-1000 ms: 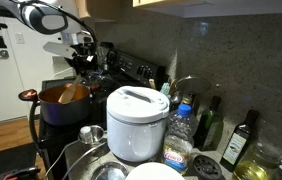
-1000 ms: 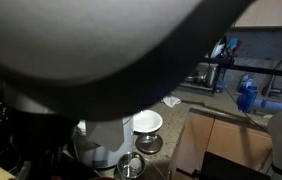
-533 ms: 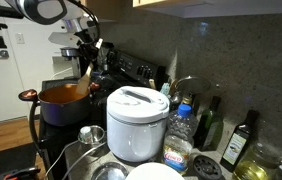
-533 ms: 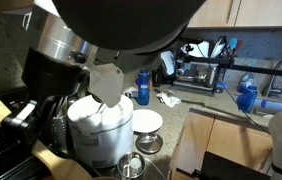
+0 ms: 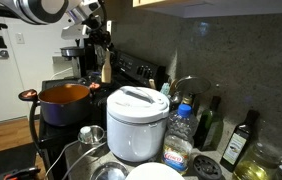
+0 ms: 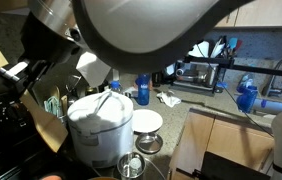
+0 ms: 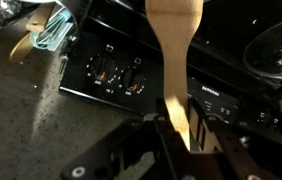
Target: Remove the wooden spatula from the pot and place it in the cutlery holder
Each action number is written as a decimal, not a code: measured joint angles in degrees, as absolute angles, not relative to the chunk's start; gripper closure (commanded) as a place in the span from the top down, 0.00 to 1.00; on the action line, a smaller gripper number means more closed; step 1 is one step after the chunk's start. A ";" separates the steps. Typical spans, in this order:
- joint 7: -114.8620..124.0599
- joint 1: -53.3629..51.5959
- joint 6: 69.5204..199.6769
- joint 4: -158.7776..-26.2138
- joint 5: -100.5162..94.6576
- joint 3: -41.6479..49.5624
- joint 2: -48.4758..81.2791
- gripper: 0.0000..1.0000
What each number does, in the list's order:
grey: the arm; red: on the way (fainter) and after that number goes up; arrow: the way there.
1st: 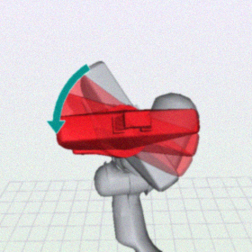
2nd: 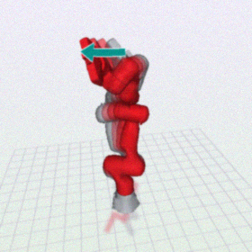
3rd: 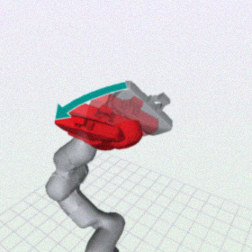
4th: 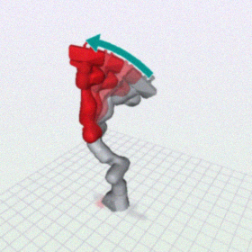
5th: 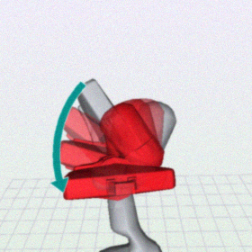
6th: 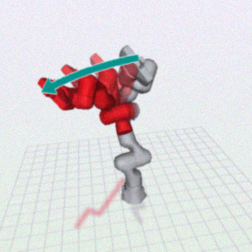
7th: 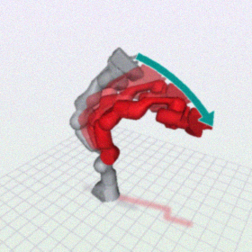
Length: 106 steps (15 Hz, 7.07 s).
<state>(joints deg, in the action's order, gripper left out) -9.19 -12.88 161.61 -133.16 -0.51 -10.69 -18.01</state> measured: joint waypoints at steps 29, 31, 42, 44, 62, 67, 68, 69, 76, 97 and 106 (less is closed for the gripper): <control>17.34 20.18 177.24 -135.84 -37.64 -39.30 -14.71 0.07; 18.60 23.28 177.40 -134.64 -39.07 -41.03 -14.78 0.07; 39.13 62.62 193.26 -128.88 -44.18 -68.98 -25.79 0.07; 39.21 71.27 198.01 -129.07 -38.53 -74.70 -31.07 0.07; 15.69 84.35 197.81 -127.62 7.50 -89.40 -43.62 0.07; 15.76 85.68 197.75 -128.25 7.53 -90.93 -43.19 0.06; 15.77 86.50 197.75 -128.55 7.53 -91.76 -42.77 0.06; 15.77 87.54 197.75 -128.73 7.51 -92.70 -42.16 0.06; 15.77 94.39 197.79 -127.16 7.32 -96.60 -39.23 0.06; 15.98 122.90 197.85 -117.56 -4.26 -122.44 -25.98 0.58; 16.03 129.53 197.85 -118.16 -7.58 -129.13 -23.94 1.00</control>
<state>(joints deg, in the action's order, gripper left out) 16.03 129.53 197.85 -118.16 -7.58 -129.13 -23.94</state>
